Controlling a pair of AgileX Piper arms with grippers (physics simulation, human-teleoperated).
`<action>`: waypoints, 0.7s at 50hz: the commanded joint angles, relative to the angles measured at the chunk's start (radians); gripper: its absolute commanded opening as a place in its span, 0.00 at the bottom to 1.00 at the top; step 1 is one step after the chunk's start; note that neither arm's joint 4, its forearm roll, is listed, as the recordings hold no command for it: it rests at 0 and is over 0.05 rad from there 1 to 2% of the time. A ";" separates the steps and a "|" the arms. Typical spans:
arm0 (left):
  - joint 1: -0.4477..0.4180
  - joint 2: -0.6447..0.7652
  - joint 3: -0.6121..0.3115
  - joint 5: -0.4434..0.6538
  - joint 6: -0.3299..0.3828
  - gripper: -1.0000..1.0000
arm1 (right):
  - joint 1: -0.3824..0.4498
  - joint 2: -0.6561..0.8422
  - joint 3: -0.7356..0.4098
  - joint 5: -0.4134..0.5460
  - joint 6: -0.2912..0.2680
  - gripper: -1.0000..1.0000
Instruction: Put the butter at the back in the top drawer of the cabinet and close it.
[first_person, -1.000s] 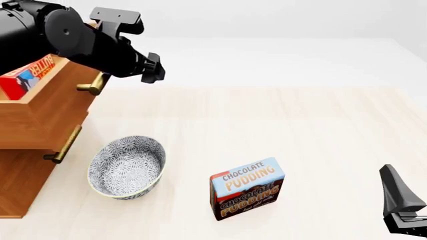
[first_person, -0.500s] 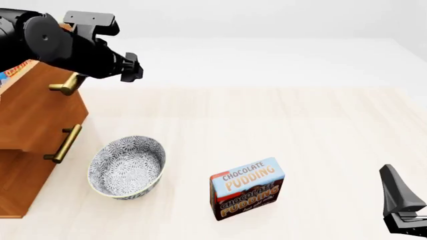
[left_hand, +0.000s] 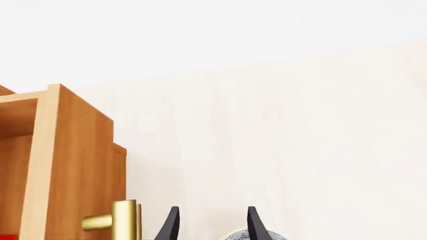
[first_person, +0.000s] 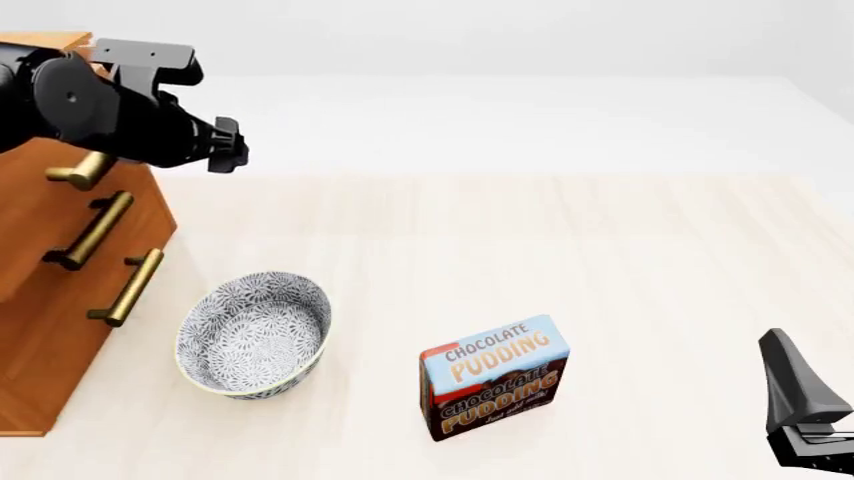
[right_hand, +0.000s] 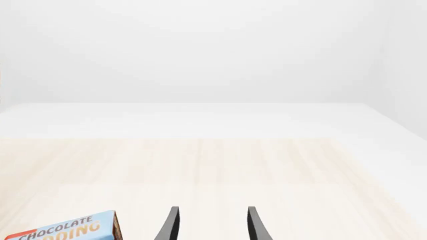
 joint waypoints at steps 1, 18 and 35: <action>0.041 0.046 0.076 -0.001 -0.002 1.00 | 0.000 0.000 0.000 0.000 0.000 1.00; 0.087 0.024 0.097 -0.005 0.000 1.00 | 0.000 0.000 0.000 0.000 0.000 1.00; 0.119 0.009 0.119 -0.016 -0.003 1.00 | 0.000 0.000 0.000 0.000 0.000 1.00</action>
